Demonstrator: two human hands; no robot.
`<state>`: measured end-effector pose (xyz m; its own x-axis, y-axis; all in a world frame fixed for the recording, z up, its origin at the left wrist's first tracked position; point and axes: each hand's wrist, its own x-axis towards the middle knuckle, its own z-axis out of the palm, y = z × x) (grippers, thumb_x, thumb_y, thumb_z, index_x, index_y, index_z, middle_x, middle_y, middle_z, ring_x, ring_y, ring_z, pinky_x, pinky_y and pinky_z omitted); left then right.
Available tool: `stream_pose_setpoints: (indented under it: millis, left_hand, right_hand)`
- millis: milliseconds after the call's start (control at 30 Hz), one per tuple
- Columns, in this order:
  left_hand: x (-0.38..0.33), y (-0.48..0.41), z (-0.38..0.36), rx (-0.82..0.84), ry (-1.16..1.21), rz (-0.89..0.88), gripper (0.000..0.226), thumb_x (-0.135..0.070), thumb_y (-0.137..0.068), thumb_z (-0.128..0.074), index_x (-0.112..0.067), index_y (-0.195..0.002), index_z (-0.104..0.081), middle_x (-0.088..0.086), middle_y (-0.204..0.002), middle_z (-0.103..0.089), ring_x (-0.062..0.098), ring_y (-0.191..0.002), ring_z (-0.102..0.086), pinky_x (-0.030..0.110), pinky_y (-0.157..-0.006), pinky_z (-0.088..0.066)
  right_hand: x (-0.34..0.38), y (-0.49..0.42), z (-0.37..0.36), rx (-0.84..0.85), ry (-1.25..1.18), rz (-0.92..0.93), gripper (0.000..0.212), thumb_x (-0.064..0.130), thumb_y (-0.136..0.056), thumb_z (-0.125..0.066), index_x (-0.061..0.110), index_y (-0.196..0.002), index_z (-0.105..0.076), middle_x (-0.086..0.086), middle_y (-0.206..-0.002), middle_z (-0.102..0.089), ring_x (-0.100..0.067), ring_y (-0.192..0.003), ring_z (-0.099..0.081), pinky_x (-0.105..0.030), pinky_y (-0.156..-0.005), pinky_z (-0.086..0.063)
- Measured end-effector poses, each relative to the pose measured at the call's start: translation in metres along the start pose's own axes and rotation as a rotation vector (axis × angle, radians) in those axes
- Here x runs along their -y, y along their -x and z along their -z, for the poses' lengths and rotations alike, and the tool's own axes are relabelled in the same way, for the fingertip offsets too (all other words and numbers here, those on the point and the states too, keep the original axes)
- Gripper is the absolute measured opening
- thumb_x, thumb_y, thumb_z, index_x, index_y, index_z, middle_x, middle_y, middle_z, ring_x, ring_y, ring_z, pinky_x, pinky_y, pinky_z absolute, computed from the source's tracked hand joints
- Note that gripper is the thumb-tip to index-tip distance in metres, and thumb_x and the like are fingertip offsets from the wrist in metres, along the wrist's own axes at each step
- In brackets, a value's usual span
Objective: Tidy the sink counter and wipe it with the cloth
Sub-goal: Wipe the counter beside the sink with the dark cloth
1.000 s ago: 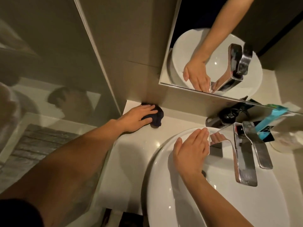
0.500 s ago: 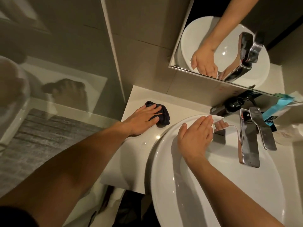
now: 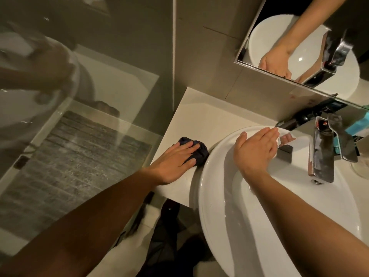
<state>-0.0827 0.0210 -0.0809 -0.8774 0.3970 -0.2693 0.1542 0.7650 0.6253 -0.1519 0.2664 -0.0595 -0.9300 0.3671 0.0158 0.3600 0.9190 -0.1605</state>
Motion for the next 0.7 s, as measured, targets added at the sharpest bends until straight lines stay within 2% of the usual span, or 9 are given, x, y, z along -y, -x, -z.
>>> stream_pose_setpoints:
  millis: [67, 267, 367, 533, 600, 633, 700]
  left_hand:
    - [-0.002, 0.019, -0.007, -0.006, 0.018, 0.014, 0.057, -0.045, -0.108, -0.027, -0.028, -0.161, -0.018, -0.016, -0.166, -0.018, -0.009, -0.150, 0.000, 0.030, -0.127, 0.001]
    - [-0.007, 0.069, -0.033, -0.055, 0.045, 0.036, 0.065, -0.053, -0.102, -0.017, -0.025, -0.160, -0.022, -0.013, -0.166, -0.024, -0.003, -0.153, -0.006, 0.032, -0.127, -0.002]
    - [-0.014, 0.093, -0.047, -0.085, 0.055, 0.050, 0.065, -0.052, -0.102, -0.018, -0.024, -0.160, -0.024, -0.013, -0.165, -0.026, -0.005, -0.152, -0.007, 0.028, -0.126, 0.001]
    - [-0.033, 0.124, -0.066, -0.137, 0.110, 0.110, 0.067, -0.052, -0.099, -0.021, -0.020, -0.155, -0.037, -0.008, -0.161, -0.038, -0.008, -0.148, -0.015, 0.025, -0.125, -0.002]
    - [-0.049, 0.133, -0.066, -0.151, 0.248, 0.212, 0.065, -0.050, -0.099, -0.028, -0.015, -0.150, -0.047, -0.001, -0.156, -0.047, -0.007, -0.144, -0.026, 0.029, -0.126, -0.010]
    - [-0.055, 0.137, -0.064, -0.163, 0.327, 0.252, 0.058, -0.045, -0.101, -0.034, -0.013, -0.145, -0.053, 0.003, -0.150, -0.054, -0.002, -0.140, -0.036, 0.033, -0.125, -0.019]
    - [-0.065, 0.142, -0.058, -0.257, 0.517, 0.339, 0.045, -0.033, -0.106, -0.039, -0.006, -0.126, -0.068, 0.010, -0.122, -0.070, 0.018, -0.115, -0.062, 0.039, -0.109, -0.044]
  right_hand:
    - [0.000, 0.000, 0.001, -0.007, -0.011, 0.000, 0.082, 0.047, -0.099, -0.026, -0.011, -0.155, -0.014, -0.030, -0.165, -0.011, -0.040, -0.155, -0.010, -0.050, -0.126, -0.012]
    - [0.000, 0.001, 0.002, 0.010, -0.025, -0.007, 0.081, 0.047, -0.100, -0.027, -0.010, -0.156, -0.012, -0.029, -0.166, -0.007, -0.039, -0.156, -0.006, -0.049, -0.126, -0.010]
    - [-0.001, 0.002, 0.001, 0.008, -0.031, 0.002, 0.081, 0.046, -0.100, -0.028, -0.011, -0.156, -0.012, -0.030, -0.166, -0.007, -0.039, -0.156, -0.006, -0.049, -0.126, -0.009]
    - [-0.001, 0.001, 0.004, 0.032, -0.023, -0.004, 0.081, 0.047, -0.100, -0.026, -0.009, -0.157, -0.010, -0.028, -0.167, -0.006, -0.037, -0.156, -0.004, -0.047, -0.126, -0.006]
    - [-0.001, 0.002, 0.005, 0.039, -0.021, -0.003, 0.081, 0.047, -0.100, -0.026, -0.009, -0.157, -0.010, -0.028, -0.167, -0.006, -0.037, -0.156, -0.004, -0.047, -0.126, -0.007]
    - [0.000, 0.003, 0.006, 0.039, -0.022, 0.000, 0.081, 0.047, -0.101, -0.026, -0.009, -0.157, -0.010, -0.028, -0.167, -0.006, -0.038, -0.156, -0.004, -0.048, -0.126, -0.007]
    - [0.000, 0.004, 0.008, 0.049, -0.023, -0.002, 0.081, 0.047, -0.101, -0.026, -0.010, -0.157, -0.010, -0.028, -0.166, -0.006, -0.038, -0.156, -0.004, -0.048, -0.127, -0.008]
